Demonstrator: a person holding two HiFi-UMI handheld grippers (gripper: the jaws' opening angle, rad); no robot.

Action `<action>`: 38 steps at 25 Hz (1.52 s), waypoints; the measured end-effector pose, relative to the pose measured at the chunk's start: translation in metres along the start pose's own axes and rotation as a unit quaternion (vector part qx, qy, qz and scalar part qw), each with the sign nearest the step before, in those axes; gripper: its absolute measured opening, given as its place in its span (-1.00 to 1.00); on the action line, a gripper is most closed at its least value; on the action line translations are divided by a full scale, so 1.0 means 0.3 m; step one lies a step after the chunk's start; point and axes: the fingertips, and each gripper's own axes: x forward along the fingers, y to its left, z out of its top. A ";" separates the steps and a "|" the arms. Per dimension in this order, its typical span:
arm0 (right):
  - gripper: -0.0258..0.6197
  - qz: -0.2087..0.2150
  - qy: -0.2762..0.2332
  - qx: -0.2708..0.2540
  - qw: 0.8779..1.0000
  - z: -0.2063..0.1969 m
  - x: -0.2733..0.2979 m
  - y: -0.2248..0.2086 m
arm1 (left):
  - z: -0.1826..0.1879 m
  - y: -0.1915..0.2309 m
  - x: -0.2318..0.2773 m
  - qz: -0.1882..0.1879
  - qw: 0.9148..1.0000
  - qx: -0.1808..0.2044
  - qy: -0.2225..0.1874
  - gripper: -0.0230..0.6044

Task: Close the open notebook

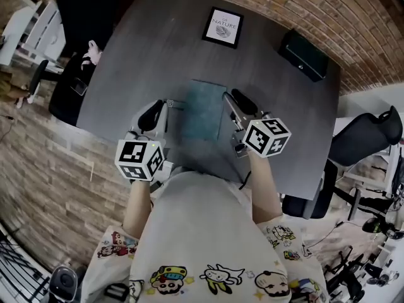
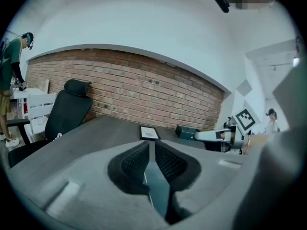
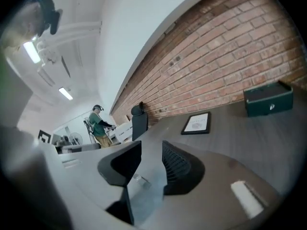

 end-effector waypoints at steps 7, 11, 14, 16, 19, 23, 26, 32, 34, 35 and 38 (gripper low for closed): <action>-0.60 -0.108 -0.042 -0.126 0.985 0.113 -0.287 -0.102 | 0.084 -0.183 0.081 -0.069 0.997 0.042 -0.012 -0.82; -0.68 -0.154 -0.067 -0.167 0.971 0.168 -0.441 -0.133 | 0.121 -0.301 0.121 -0.107 0.992 0.064 -0.017 -0.82; -0.79 -0.178 -0.087 -0.183 0.963 0.189 -0.528 -0.149 | 0.146 -0.385 0.142 -0.132 0.988 0.079 -0.026 -0.84; -0.84 -0.191 -0.097 -0.187 0.959 0.193 -0.577 -0.158 | 0.157 -0.440 0.147 -0.149 0.984 0.087 -0.033 -0.87; -0.89 -0.203 -0.108 -0.188 0.955 0.192 -0.635 -0.168 | 0.165 -0.508 0.147 -0.168 0.980 0.096 -0.035 -0.93; -0.89 -0.211 -0.113 -0.186 0.953 0.192 -0.685 -0.173 | 0.165 -0.548 0.145 -0.175 0.979 0.101 -0.036 -0.93; -0.89 -0.215 -0.113 -0.183 0.953 0.179 -0.694 -0.179 | 0.160 -0.531 0.144 -0.164 0.981 0.101 -0.035 -0.93; -0.89 -0.205 -0.112 -0.187 0.954 0.183 -0.655 -0.170 | 0.163 -0.473 0.142 -0.138 0.985 0.099 -0.034 -0.93; -0.89 -0.203 -0.116 -0.187 0.954 0.198 -0.646 -0.167 | 0.165 -0.464 0.144 -0.134 0.986 0.098 -0.032 -0.93; -0.89 -0.201 -0.118 -0.188 0.954 0.202 -0.642 -0.166 | 0.165 -0.459 0.145 -0.132 0.986 0.097 -0.031 -0.93; -0.90 -0.197 -0.118 -0.190 0.955 0.207 -0.624 -0.159 | 0.163 -0.443 0.144 -0.127 0.987 0.095 -0.029 -0.93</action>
